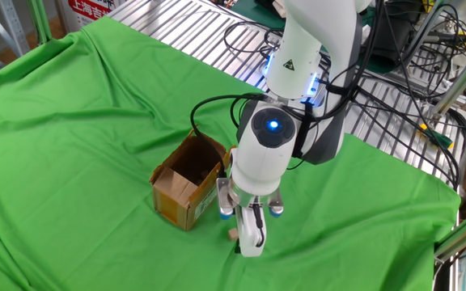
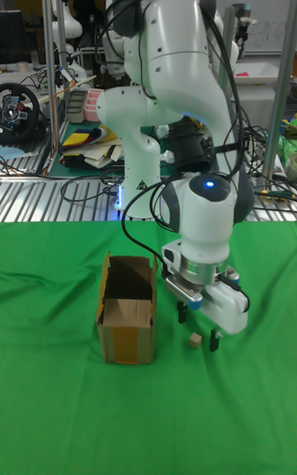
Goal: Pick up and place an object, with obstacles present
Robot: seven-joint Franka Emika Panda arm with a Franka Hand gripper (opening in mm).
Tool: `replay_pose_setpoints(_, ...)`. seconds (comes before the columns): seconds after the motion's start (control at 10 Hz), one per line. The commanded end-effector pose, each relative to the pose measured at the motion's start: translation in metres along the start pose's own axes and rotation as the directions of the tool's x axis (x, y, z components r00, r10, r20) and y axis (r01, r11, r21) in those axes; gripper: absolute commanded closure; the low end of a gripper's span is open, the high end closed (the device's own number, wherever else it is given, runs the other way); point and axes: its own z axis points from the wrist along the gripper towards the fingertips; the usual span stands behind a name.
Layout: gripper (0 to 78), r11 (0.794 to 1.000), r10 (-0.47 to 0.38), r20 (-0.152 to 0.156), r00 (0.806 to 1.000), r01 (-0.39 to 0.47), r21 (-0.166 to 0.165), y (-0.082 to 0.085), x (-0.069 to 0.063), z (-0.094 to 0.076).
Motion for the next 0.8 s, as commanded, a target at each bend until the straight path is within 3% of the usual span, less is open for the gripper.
replay_pose_setpoints(0.1,0.1,1.0,0.024,-0.003,1.0,-0.024,-0.002,-0.0036,-0.0015,0.0136)
replay_pose_setpoints(0.8,0.1,1.0,0.017,-0.002,1.0,-0.017,0.0,-0.0042,-0.0017,0.0155)
